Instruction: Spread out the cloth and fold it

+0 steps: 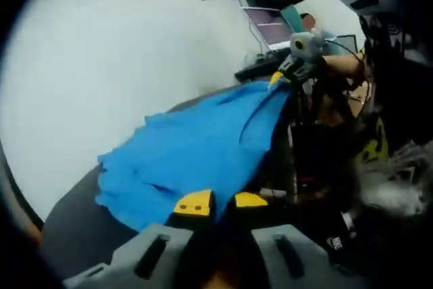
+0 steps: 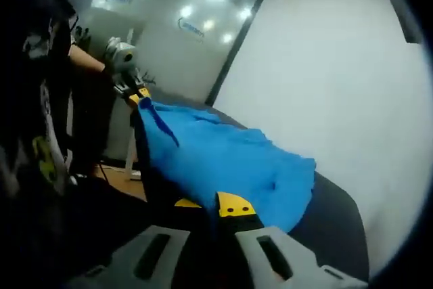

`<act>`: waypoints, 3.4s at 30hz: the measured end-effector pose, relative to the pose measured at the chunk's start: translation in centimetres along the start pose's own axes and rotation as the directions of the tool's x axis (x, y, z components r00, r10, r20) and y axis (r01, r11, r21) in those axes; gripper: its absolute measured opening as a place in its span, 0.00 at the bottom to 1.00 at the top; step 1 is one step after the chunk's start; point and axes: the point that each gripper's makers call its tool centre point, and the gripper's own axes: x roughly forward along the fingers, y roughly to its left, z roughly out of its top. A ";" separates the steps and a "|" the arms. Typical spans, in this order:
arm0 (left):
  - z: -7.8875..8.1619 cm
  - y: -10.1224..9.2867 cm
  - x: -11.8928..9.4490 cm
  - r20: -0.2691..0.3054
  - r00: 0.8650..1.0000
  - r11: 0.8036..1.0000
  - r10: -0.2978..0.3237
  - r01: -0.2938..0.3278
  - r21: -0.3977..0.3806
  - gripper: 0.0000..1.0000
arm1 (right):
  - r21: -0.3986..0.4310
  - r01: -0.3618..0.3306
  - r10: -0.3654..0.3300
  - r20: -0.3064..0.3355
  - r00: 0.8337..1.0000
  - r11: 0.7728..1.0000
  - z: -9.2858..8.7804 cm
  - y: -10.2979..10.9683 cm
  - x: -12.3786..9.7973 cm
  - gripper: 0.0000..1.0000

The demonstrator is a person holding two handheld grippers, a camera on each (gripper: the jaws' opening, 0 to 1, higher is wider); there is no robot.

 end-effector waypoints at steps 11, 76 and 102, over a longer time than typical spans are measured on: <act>7.3 11.6 -3.6 0.365 0.899 0.885 0.242 -0.051 -0.463 0.18 | 0.230 0.216 -0.250 0.130 0.960 0.949 6.5 -8.5 -0.3 0.15; -10.0 26.1 0.0 -0.198 0.793 0.644 0.576 -0.590 -0.488 0.25 | 0.497 0.636 -0.553 -0.325 0.767 0.590 -6.0 -25.3 2.1 0.04; -10.0 25.5 -0.4 -0.178 0.778 0.663 0.603 -0.613 -0.430 0.25 | -0.171 0.624 -0.587 -0.588 0.556 0.763 -7.4 -21.8 -3.6 0.01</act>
